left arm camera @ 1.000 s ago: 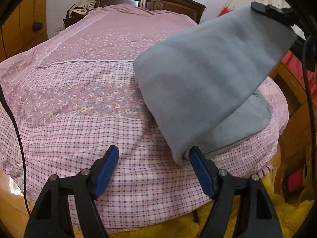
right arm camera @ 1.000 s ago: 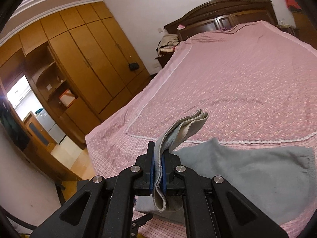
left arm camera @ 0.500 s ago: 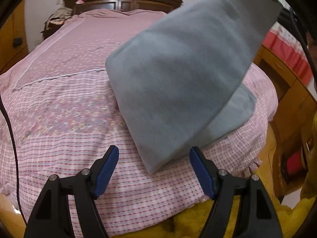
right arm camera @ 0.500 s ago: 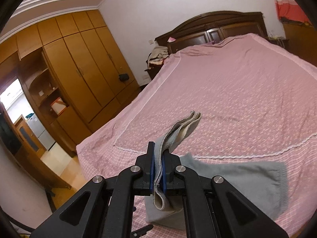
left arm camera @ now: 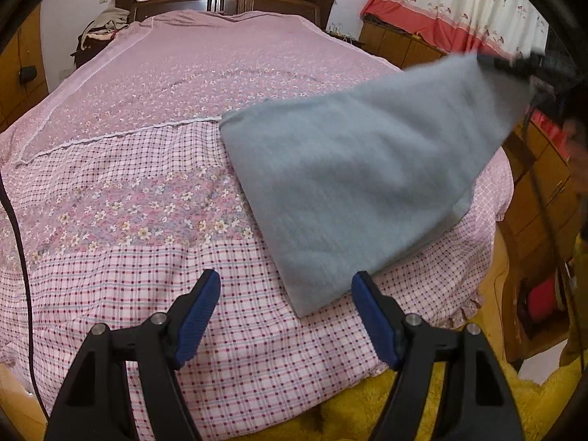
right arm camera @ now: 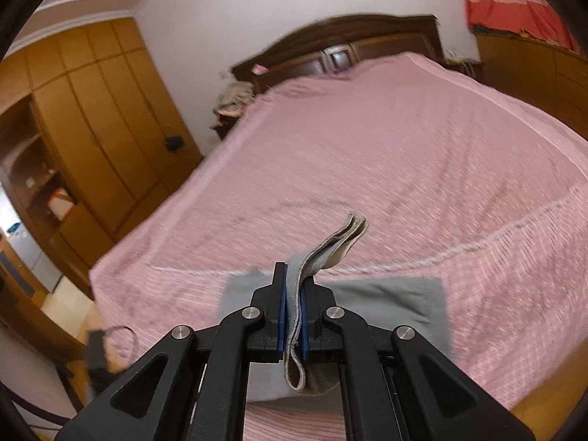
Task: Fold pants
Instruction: 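Lift the gripped edge with the right gripper and fold it over the pants, then lower the folded sweatpants onto the bed with the right gripper still closed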
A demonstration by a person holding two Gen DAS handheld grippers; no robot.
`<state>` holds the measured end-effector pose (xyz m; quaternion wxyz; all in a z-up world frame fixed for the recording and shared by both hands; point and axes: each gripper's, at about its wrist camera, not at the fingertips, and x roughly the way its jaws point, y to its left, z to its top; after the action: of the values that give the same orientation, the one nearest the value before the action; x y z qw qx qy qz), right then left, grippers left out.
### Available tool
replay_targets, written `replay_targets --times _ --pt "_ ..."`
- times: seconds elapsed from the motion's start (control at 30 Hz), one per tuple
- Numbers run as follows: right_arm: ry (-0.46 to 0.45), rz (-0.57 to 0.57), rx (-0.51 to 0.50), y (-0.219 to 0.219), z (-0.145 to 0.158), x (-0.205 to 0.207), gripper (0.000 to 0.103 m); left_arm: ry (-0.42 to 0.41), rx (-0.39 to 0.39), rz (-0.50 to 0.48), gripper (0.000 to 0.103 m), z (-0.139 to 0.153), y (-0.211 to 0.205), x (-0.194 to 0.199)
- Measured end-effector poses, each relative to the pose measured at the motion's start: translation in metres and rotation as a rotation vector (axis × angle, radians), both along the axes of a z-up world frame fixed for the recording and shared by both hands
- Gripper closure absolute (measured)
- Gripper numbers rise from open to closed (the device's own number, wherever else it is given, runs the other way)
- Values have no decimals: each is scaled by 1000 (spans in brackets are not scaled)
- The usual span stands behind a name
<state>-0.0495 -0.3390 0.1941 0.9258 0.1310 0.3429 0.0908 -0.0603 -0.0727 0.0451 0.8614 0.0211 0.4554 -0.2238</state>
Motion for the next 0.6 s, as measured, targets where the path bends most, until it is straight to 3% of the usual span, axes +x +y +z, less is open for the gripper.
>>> replay_targets --times 0.37,0.6 --pt "204 -140 -23 -59 -95 17 96 -2 13 -18 26 8 -15 29" --pt "293 -154 -2 -79 -138 26 96 -19 29 -62 26 11 -46 63"
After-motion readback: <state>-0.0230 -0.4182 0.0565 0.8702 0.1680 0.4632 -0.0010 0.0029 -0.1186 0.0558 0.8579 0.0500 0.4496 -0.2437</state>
